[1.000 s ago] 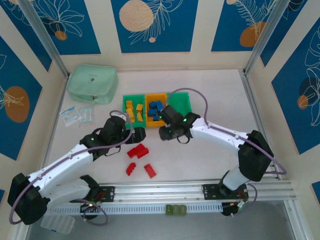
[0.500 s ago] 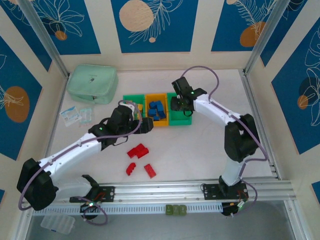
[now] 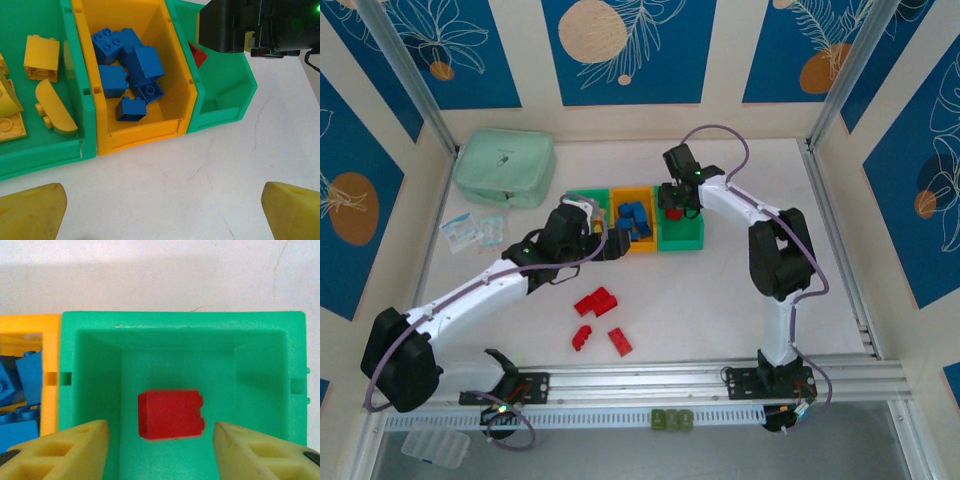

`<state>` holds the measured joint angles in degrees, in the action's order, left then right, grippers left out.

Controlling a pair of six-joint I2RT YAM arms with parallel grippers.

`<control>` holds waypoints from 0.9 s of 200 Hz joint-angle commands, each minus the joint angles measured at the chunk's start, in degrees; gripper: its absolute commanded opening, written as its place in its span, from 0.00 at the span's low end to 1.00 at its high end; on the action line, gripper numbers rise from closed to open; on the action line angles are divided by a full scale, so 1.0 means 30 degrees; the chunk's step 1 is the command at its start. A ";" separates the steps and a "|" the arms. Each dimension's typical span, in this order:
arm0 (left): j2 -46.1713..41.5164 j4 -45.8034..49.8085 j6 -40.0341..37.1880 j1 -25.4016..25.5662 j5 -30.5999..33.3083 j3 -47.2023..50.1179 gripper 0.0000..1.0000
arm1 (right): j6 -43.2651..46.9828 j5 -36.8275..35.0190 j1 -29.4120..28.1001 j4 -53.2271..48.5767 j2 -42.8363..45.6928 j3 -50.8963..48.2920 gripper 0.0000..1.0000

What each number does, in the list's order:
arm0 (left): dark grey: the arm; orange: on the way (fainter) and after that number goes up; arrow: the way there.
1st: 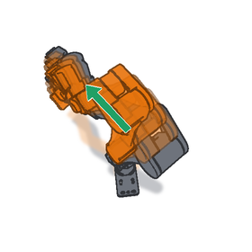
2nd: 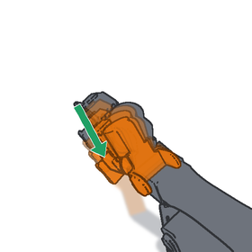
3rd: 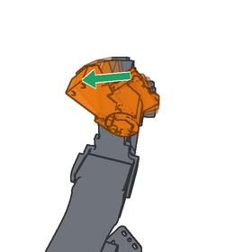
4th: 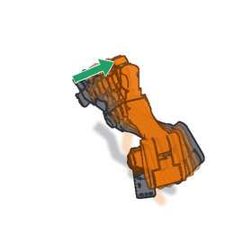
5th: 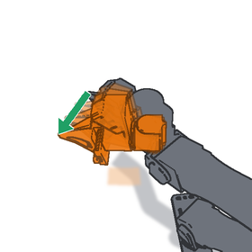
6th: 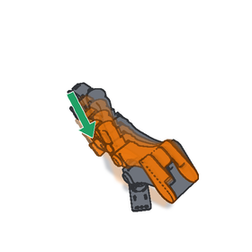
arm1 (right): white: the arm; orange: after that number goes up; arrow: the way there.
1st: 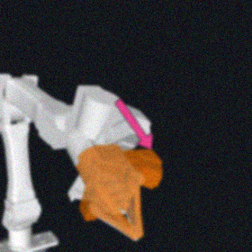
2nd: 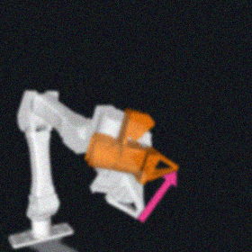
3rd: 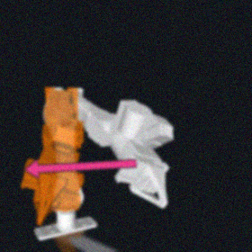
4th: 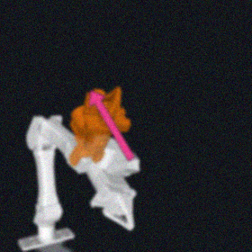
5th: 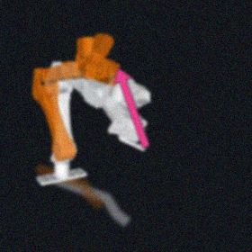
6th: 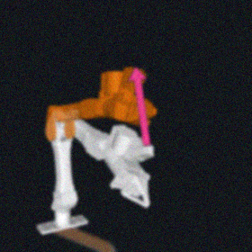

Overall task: Sort the legos into containers by color
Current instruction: Place the lego in the container, then pick up the lego from the bottom-center of the table.

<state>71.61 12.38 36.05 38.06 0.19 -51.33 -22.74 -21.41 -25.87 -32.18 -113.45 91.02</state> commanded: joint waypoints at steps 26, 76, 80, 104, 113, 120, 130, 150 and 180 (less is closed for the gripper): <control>-0.1038 -0.0271 -0.0306 -0.0324 -0.0355 0.0040 0.99 | 0.0227 0.0306 -0.0797 -0.0038 0.3330 -0.1425 0.65; -0.2877 0.0921 -0.0395 -0.0454 0.0153 0.1158 0.99 | 0.0208 0.0441 -0.2785 -0.0368 0.6297 -0.3983 0.71; -0.3055 0.1072 -0.0391 -0.0461 0.0221 0.1300 0.99 | 0.0133 0.0479 -0.2987 -0.0439 0.6436 -0.4158 0.71; -0.4155 0.1866 -0.0233 -0.0471 0.0595 0.1935 0.99 | -0.0138 0.0314 -0.4283 -0.0835 0.7268 -0.5090 0.73; -0.4597 0.2117 -0.0108 -0.0472 0.0693 0.2253 0.99 | -0.0247 0.0281 -0.4795 -0.0978 0.7431 -0.5311 0.74; -0.4910 0.2307 -0.0059 -0.0486 0.0727 0.2491 0.99 | -0.0348 0.0308 -0.5216 -0.1116 0.7466 -0.5418 0.74; -0.5339 0.2673 -0.0002 -0.0481 0.0856 0.2762 0.99 | -0.0549 0.0285 -0.5849 -0.1319 0.7437 -0.5547 0.75; -0.6103 0.3700 0.0026 -0.0472 0.1410 0.3111 0.99 | -0.0880 0.0480 -0.7100 -0.1191 0.7314 -0.5996 0.76; -0.7471 0.4482 0.0583 -0.0472 0.1951 0.3969 0.99 | -0.1279 0.1185 -0.8934 -0.0290 0.6900 -0.6802 0.80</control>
<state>52.49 22.02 36.29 37.23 3.57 -41.69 -24.75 -20.27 -49.17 -33.98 -92.55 72.53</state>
